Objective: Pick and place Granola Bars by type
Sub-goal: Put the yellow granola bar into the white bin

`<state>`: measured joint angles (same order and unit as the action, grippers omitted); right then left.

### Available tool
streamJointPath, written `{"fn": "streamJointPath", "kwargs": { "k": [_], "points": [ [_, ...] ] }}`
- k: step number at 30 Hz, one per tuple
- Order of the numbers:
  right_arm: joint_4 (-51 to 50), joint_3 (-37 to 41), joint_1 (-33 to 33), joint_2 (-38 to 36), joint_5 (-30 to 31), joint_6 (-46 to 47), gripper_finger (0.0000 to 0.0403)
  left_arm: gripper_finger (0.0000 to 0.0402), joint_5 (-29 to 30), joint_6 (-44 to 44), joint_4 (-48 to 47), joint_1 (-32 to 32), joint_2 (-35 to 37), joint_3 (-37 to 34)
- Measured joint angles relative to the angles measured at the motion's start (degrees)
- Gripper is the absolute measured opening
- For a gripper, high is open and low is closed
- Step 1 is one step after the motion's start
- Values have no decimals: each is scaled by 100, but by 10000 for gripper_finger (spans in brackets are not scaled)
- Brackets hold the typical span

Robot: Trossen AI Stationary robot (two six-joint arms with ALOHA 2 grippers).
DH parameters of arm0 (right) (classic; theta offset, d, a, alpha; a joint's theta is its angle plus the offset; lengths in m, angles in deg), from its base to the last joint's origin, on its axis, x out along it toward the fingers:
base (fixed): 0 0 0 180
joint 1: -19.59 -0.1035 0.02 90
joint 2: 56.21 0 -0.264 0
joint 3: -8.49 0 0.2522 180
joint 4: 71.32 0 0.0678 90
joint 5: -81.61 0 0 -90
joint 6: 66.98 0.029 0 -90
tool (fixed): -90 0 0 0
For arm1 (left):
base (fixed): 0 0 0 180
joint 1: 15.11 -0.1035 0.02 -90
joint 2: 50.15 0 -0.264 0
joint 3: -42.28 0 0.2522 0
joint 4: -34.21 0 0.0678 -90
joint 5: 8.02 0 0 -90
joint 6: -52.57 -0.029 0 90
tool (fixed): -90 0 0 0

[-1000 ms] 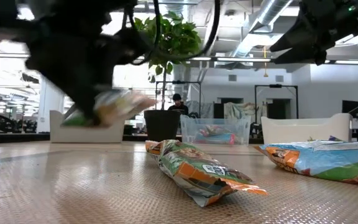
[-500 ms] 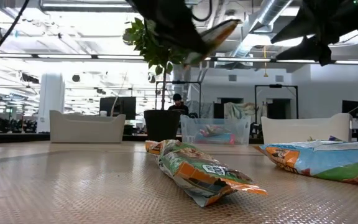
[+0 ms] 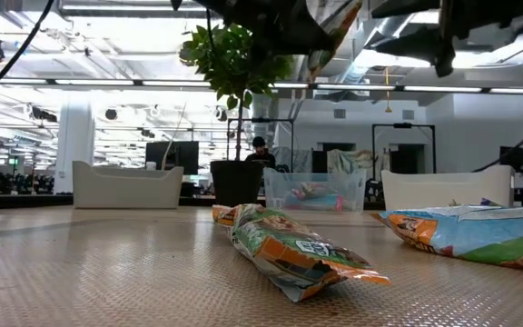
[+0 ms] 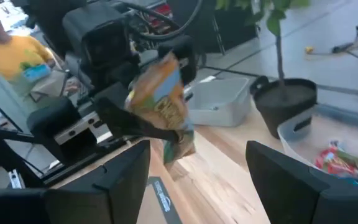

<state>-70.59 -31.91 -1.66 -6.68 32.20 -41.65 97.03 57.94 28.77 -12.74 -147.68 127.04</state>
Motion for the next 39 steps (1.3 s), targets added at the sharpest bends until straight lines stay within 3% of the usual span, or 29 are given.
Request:
{"fn": "streamJointPath", "kwargs": {
  "k": [7,17,26,31,39],
  "points": [
    [843,0,1,517,-24,-640,260,43,-15,159,355,-2,0,2],
    [2759,-10,177,1328,-152,-2304,260,43,-276,345,598,-2,0,2],
    [2869,-419,610,1845,-670,-2447,255,43,-488,395,605,-1,0,2],
    [2619,-490,670,1913,-764,-2365,206,43,-568,404,559,0,0,2],
    [2588,-490,592,1909,-744,-2386,70,43,-572,354,423,0,0,2]
  ]
}}
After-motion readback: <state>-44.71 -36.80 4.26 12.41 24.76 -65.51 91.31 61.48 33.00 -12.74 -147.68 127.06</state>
